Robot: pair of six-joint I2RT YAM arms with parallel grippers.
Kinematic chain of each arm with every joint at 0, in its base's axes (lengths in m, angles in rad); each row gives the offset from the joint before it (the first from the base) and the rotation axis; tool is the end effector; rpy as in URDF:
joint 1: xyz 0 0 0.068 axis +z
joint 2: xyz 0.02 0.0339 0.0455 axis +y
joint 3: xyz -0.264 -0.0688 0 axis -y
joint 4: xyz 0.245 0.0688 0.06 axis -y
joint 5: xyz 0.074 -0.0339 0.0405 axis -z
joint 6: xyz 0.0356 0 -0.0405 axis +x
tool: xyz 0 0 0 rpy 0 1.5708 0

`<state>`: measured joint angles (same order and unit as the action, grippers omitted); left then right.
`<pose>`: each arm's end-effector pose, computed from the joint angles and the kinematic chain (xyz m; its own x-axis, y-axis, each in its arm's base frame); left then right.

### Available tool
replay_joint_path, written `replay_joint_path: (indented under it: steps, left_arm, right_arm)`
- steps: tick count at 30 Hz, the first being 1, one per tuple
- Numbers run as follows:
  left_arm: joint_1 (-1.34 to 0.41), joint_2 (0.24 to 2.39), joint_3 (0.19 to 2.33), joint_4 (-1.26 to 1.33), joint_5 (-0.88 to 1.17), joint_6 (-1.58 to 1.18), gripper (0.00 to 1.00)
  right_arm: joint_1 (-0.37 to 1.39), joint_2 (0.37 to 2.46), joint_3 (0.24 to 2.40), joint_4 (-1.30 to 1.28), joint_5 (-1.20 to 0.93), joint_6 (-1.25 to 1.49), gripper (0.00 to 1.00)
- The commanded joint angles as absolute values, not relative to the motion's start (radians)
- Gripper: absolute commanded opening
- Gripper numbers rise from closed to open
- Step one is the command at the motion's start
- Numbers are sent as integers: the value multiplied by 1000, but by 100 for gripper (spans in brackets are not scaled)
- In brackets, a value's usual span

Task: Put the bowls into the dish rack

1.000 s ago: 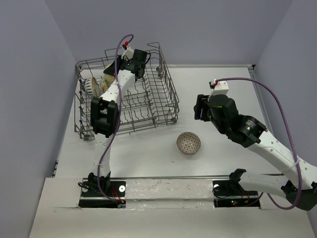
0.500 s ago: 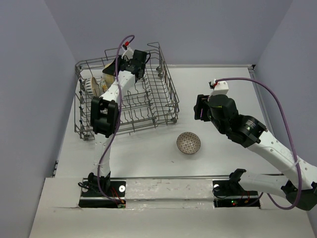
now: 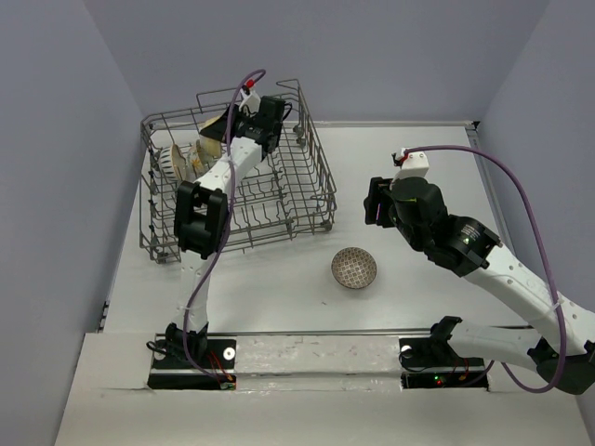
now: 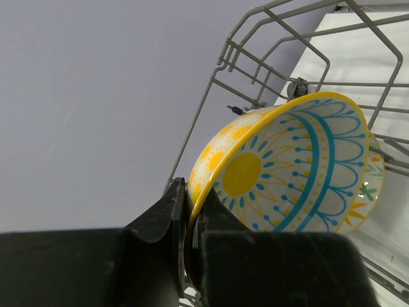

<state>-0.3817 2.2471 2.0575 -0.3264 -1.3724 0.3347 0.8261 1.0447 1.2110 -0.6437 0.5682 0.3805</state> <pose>0.4841 -0.1567 0.2922 -0.6683 0.3380 -0.6626 -0.5277 0.4124 0.7426 0.1574 0.1425 0.3937 -0.3990 0.0290 -0.9165 -0.1590 0.9822 0.1003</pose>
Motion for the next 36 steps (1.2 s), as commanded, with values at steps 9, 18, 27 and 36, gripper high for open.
replay_joint_path:
  steps: [9, 18, 27, 36]
  left_arm:
    - [-425, 2247, 2022, -163, -1470, 456, 0]
    - [-414, 2287, 2045, -150, -1454, 460, 0]
    - [-407, 2341, 2101, -193, -1417, 417, 0]
    - [-396, 2399, 2175, -314, -1368, 322, 0]
  right_arm:
    - [827, 1028, 1212, -624, 577, 365, 62]
    - [827, 1023, 1209, -626, 580, 365, 62]
    - [827, 1035, 1210, -624, 583, 365, 62]
    - [827, 1045, 1209, -624, 584, 365, 63]
